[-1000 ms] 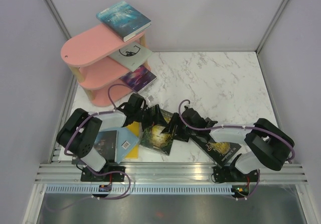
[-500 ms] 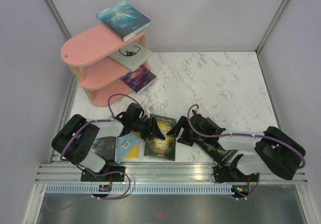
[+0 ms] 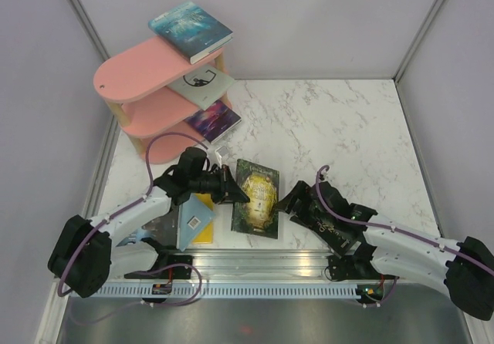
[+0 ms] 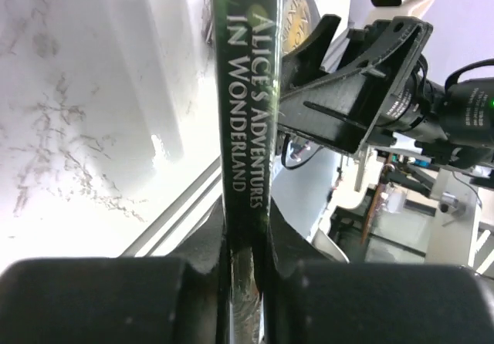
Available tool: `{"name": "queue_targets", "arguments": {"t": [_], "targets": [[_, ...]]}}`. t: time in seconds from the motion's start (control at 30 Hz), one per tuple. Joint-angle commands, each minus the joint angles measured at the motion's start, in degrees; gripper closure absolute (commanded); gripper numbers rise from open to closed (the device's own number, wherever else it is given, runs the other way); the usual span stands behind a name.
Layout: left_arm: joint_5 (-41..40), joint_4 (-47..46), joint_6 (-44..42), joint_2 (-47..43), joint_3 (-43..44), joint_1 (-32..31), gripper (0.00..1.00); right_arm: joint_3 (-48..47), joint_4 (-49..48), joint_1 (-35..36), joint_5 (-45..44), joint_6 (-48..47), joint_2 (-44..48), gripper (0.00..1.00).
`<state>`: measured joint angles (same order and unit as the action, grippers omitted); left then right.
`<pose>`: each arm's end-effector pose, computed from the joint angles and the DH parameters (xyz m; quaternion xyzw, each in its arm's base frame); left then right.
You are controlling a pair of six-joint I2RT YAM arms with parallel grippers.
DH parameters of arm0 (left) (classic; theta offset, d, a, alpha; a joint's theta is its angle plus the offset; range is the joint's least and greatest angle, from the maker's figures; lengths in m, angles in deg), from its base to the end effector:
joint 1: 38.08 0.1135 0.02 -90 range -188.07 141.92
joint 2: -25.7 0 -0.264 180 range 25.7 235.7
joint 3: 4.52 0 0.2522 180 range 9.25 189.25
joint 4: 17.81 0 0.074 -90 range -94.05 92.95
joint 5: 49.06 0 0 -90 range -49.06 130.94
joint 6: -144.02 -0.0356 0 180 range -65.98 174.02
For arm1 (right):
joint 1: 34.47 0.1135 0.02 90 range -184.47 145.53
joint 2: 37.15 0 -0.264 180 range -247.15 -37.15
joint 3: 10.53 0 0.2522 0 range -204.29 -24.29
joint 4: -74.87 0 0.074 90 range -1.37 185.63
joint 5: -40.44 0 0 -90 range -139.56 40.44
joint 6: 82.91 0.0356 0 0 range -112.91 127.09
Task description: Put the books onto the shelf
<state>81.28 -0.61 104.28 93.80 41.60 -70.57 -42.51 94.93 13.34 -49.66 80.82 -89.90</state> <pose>0.1848 -0.1450 0.2002 0.0152 0.8605 -0.4999 0.0964 0.1202 0.1325 0.1626 0.2043 0.8861 0.3627 0.2039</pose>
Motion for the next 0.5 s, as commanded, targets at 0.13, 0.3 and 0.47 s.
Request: {"name": "queue_targets", "arguments": {"t": [0.13,0.3,0.47], "targets": [[0.79,9.11,-3.83,1.68,8.25,0.94,0.98,-4.46,2.57,-0.09,-1.05,0.09,-0.85,0.12],[0.62,7.10,-4.47,1.96,4.56,0.85,0.98,-4.11,1.34,0.00,-0.17,1.15,-2.53,0.12],[-2.54,11.30,-2.71,-5.06,8.66,1.99,0.98,-4.63,1.61,0.00,-2.01,2.63,3.69,0.02]]}}
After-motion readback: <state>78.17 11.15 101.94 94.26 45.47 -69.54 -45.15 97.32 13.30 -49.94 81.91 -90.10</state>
